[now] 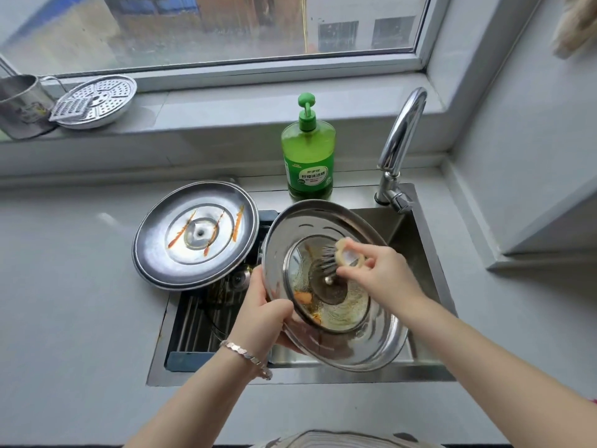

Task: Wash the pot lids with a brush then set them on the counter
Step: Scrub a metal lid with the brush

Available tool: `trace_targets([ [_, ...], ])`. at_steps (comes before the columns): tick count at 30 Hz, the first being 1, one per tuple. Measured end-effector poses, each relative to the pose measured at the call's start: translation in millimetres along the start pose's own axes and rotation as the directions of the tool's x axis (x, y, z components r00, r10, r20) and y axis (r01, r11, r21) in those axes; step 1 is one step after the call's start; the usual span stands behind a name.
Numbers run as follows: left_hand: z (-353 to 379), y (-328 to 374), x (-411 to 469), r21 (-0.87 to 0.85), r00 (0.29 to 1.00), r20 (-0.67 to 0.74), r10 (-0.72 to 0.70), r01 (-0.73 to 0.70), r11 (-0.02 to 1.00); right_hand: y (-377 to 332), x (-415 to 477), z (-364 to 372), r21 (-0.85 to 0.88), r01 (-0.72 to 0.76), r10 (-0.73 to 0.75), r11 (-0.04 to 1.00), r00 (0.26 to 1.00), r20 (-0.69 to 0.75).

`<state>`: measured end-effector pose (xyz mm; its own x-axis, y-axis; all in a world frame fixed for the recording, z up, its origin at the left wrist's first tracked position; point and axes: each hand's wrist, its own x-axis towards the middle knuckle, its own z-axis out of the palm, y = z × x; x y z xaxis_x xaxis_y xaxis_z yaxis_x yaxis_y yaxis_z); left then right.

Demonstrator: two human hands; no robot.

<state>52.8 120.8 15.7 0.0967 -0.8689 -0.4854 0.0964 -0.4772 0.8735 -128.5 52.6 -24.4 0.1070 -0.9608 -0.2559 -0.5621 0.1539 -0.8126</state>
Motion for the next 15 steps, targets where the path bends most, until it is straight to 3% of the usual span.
trace_targets([
  [3,-3,-1,2,0.001,1.0,-0.016,0.013,-0.013,1.0,2,-24,6,-0.043,0.004,-0.002,0.999,0.998,0.055],
  [6,2,-2,2,0.003,1.0,-0.005,0.002,-0.002,1.0,-11,-38,21,0.044,0.091,-0.097,0.995,0.983,0.155],
  [8,4,0,3,-0.007,0.999,0.023,-0.024,0.024,1.0,-12,-16,11,0.029,0.051,-0.053,0.998,0.996,0.076],
  [11,3,6,2,-0.023,0.997,0.042,-0.058,0.059,0.998,-11,-3,-7,-0.156,-0.012,0.005,0.988,0.999,-0.041],
  [15,3,4,2,0.026,0.992,0.082,-0.096,0.094,0.995,-33,-28,11,-0.11,0.173,-0.16,0.979,0.98,0.119],
])
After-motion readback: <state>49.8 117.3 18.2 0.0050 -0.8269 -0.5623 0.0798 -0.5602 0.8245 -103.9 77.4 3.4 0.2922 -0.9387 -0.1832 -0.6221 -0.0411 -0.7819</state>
